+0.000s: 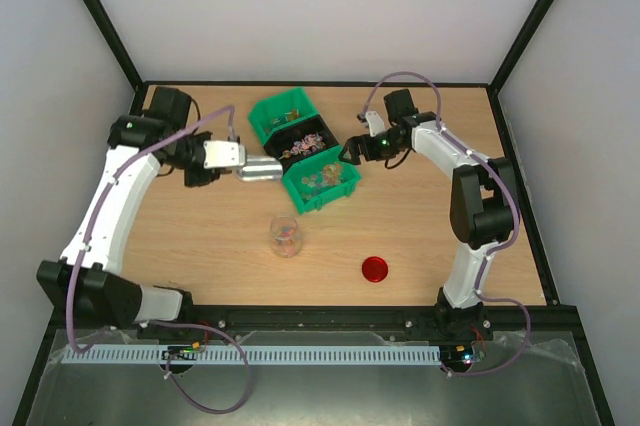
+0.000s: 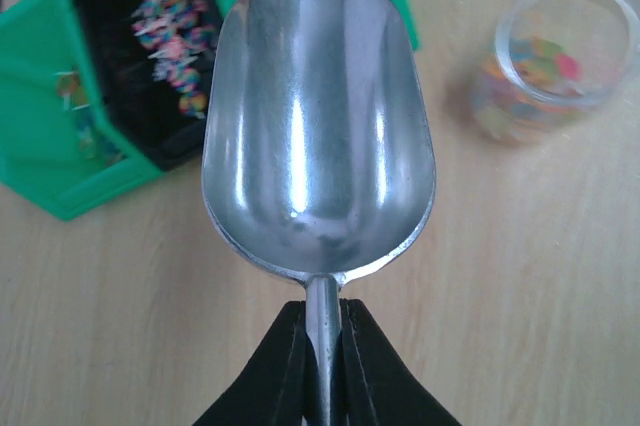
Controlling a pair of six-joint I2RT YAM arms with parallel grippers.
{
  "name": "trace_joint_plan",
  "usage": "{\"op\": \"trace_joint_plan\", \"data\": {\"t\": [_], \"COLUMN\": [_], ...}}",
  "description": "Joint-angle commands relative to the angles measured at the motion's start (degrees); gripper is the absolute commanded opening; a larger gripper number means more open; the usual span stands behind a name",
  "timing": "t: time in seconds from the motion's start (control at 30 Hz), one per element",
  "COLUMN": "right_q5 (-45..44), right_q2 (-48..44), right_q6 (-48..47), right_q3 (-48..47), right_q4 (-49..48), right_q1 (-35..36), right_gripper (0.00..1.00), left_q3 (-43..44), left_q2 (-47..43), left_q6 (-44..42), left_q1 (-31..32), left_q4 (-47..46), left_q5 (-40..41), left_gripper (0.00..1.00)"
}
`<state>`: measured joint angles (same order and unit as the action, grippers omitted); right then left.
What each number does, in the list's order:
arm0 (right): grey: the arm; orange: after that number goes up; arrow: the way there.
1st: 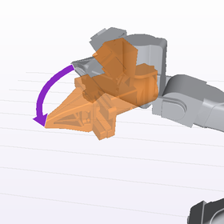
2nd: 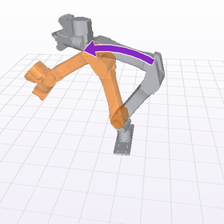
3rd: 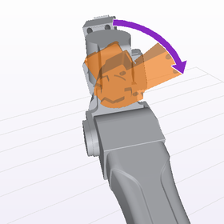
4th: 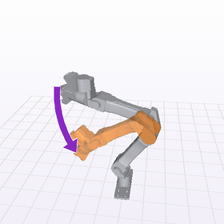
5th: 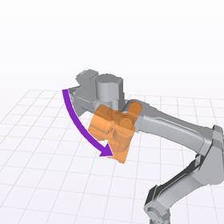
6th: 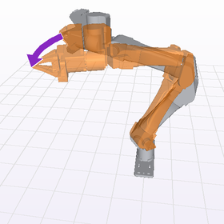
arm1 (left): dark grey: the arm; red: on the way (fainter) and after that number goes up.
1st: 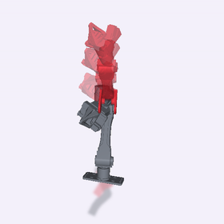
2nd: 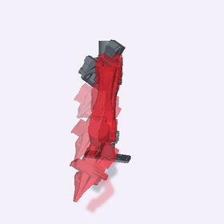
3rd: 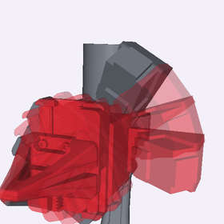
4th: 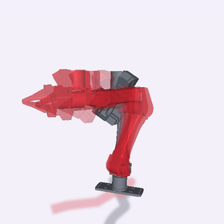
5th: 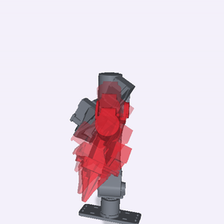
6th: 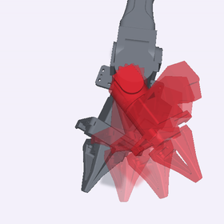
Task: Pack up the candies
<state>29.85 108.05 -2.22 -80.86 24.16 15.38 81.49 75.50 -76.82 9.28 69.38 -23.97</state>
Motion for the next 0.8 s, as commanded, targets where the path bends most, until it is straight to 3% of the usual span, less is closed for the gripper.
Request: {"op": "trace_joint_plan", "data": {"t": [0.0, 0.2, 0.77], "right_q5": [-1.42, -1.72, -6.10], "right_q2": [1.09, 3.36, 7.00], "right_q6": [-1.16, -0.94, 0.01], "right_q3": [-4.92, -7.95, -8.53], "right_q4": [1.19, 1.17, -0.02], "right_q1": [-0.21, -0.05, 5.27], "right_gripper": [0.99, 0.96, 0.85], "left_q3": [5.28, 14.16, 29.73], "left_q2": [6.52, 16.96, 40.60], "left_q6": [13.95, 24.09, 33.26], "left_q1": [-0.42, 1.28, 11.73], "left_q4": [-6.69, -7.25, -4.36], "left_q5": [0.72, 10.12, 25.74], "left_gripper": [0.02, 0.02, 0.02]}}
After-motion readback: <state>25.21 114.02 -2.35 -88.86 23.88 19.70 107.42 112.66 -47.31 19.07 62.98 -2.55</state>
